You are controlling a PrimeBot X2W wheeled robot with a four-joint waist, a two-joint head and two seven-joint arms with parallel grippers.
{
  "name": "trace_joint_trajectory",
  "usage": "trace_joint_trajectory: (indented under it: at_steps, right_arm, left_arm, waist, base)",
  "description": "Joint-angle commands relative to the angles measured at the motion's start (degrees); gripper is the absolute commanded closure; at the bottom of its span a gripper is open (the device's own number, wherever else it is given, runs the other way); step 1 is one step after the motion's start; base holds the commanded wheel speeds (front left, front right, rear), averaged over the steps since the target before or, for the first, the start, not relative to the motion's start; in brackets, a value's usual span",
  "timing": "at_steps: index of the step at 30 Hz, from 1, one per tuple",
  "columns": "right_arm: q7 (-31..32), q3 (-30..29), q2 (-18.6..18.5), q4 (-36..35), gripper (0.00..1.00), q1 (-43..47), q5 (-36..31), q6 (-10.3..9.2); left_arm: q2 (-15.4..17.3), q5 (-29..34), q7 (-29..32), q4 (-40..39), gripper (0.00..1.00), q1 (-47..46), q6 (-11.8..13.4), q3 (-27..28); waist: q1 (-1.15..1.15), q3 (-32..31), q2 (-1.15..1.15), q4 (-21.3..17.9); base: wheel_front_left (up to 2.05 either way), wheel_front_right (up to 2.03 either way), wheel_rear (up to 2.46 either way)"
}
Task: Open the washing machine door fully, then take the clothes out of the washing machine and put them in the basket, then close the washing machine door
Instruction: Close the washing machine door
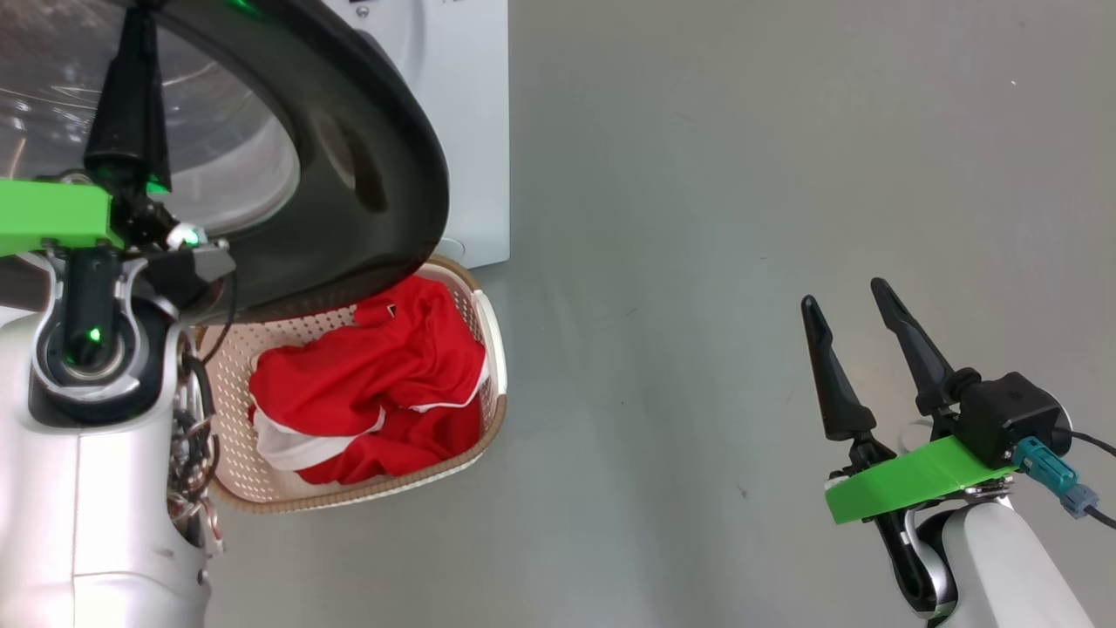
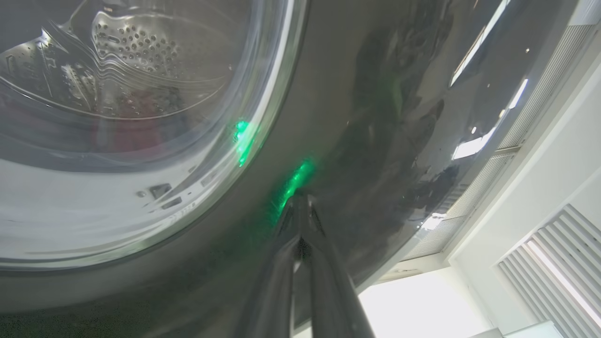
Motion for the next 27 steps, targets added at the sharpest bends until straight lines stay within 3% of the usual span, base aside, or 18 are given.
trace_joint_trajectory:
  at_steps: [1, 6, 7, 8, 9, 10, 14, 22, 26, 27]
  right_arm:
    - [-0.4, 1.3, -0.1, -1.0, 0.00, -1.0, 0.0, 0.28]
    - [-0.4, 1.0, -0.1, -1.0, 0.00, -0.7, 0.4, 0.28]
    - [-0.4, 0.8, -0.1, -0.9, 0.00, -0.5, 0.5, 0.28]
    - [-0.4, 0.7, -0.1, -0.9, 0.00, -0.4, 0.5, 0.28]
    - [-0.4, 0.5, -0.1, -0.9, 0.00, -0.2, 0.6, 0.28]
    - [-0.4, 0.3, -0.1, -0.9, 0.00, 0.0, 0.6, 0.28]
    - [-0.4, 0.0, -0.1, -0.9, 0.00, 0.6, 0.6, 0.28]
    - [-0.4, -0.9, -0.1, -0.9, 0.00, 1.4, -0.1, 0.28]
    - [-0.4, -1.2, -0.1, -1.0, 0.00, 2.2, -1.1, 0.28]
    - [-0.4, -1.2, -0.1, -1.0, 0.00, 2.2, -1.1, 0.28]
  left_arm:
    - [2.1, 0.9, 0.5, -1.0, 1.00, -1.3, -1.0, 0.8]
    - [2.8, 2.5, 1.3, -0.4, 1.00, 1.6, -2.1, -0.5]
    - [3.1, 3.2, 1.3, -0.6, 0.91, 2.5, -2.6, -1.0]
    - [3.6, 4.2, 1.2, -0.8, 0.68, 3.5, -3.0, -1.5]
    - [3.9, 5.1, 1.0, -1.1, 0.53, 4.6, -3.3, -2.0]
    - [4.2, 6.0, 0.8, -1.5, 0.00, 5.7, -3.6, -2.4]
    - [5.6, 10.1, -0.7, -3.4, 0.00, 9.9, -4.5, -4.1]
    - [11.0, 26.8, -9.8, -9.4, 0.00, 18.9, -6.4, -8.7]
    - [13.5, 36.3, -14.6, -12.2, 0.00, 23.6, -6.0, -11.4]
    - [13.5, 36.3, -14.6, -12.2, 0.00, 23.6, -6.0, -11.4]
  waist:
    - [0.00, -0.3, 0.00, 0.2]
    - [0.00, -1.9, 0.00, 1.1]
    - [0.00, -2.4, 0.00, 1.4]
    - [0.00, -2.9, 0.00, 1.7]
    - [0.00, -3.4, 0.00, 2.0]
    - [0.00, -3.9, 0.00, 2.4]
    - [0.00, -5.6, 0.00, 3.9]
    - [0.00, -8.5, 0.00, 6.3]
    - [0.00, -10.6, 0.00, 6.9]
    - [0.00, -10.6, 0.00, 6.9]
  base:
    - [0.00, 0.00, 0.00]
    - [0.00, 0.00, 0.00]
    - [0.00, 0.00, 0.00]
    - [0.00, 0.00, 0.00]
    - [0.00, 0.00, 0.00]
    - [0.00, 0.00, 0.00]
    - [0.00, 0.00, 0.00]
    - [0.00, 0.00, 0.00]
    - [0.00, 0.00, 0.00]
    - [0.00, 0.00, 0.00]
